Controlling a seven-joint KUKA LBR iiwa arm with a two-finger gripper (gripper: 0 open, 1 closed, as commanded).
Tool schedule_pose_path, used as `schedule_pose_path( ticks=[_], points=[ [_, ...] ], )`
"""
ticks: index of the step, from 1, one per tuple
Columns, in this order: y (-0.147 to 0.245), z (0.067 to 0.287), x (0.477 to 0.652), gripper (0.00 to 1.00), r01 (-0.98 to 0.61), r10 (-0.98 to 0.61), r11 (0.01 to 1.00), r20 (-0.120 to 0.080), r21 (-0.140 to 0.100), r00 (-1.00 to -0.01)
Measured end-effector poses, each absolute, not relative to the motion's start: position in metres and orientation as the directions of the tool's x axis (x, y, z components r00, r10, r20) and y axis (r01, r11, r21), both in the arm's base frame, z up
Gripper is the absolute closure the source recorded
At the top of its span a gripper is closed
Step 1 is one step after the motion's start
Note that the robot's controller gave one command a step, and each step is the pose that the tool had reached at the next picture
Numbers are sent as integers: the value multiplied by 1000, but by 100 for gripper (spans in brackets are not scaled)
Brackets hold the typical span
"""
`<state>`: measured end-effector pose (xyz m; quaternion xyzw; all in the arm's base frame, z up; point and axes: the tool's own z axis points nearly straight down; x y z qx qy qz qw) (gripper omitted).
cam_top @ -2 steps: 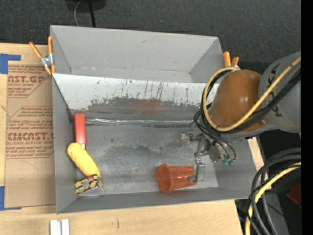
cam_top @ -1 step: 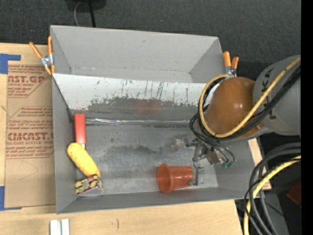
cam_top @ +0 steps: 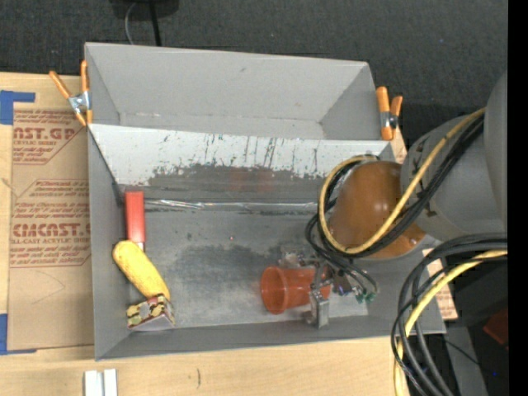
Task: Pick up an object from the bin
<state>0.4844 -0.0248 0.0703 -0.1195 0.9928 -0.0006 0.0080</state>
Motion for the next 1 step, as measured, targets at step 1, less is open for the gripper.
schedule_pose_path(
  ticks=[1],
  points=[
    [-5, 69, 479, 100, -272, -272, 962, -4, -2, -962]
  ],
)
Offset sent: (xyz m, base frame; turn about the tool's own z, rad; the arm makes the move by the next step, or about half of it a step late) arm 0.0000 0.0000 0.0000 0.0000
